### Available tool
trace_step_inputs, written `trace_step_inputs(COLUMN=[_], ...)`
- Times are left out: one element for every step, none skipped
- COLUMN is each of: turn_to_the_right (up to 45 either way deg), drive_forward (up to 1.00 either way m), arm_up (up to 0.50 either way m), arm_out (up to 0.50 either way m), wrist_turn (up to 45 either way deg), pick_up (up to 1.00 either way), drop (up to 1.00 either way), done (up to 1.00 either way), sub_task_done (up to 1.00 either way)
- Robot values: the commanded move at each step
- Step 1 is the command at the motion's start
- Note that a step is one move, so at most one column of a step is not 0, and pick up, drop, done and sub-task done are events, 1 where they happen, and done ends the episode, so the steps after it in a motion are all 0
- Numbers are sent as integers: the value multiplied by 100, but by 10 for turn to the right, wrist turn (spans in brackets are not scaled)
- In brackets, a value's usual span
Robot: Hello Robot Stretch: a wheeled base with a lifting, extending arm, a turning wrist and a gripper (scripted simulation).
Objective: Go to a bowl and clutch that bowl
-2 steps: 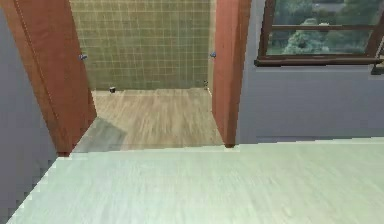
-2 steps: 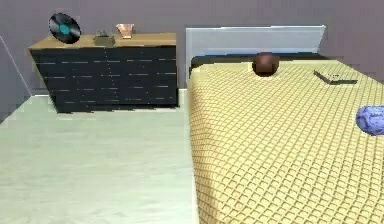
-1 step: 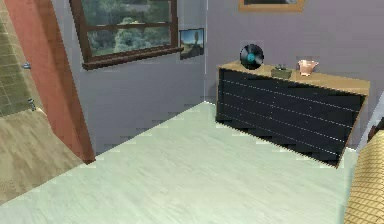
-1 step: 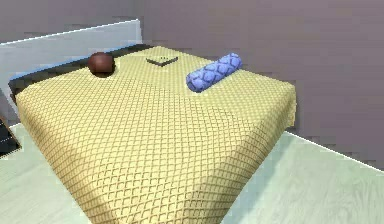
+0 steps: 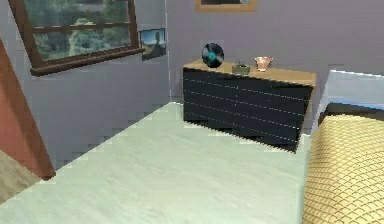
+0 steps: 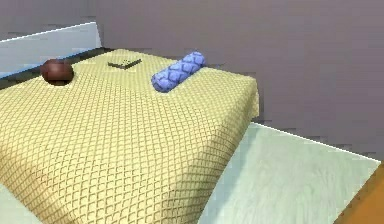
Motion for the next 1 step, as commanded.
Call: trace_step_inputs(turn_to_the_right=[0], drive_forward=[25], arm_up=[0], arm_out=[0], wrist_turn=[0], pick_up=[0], drop=[0], done=[0], sub_task_done=[0])
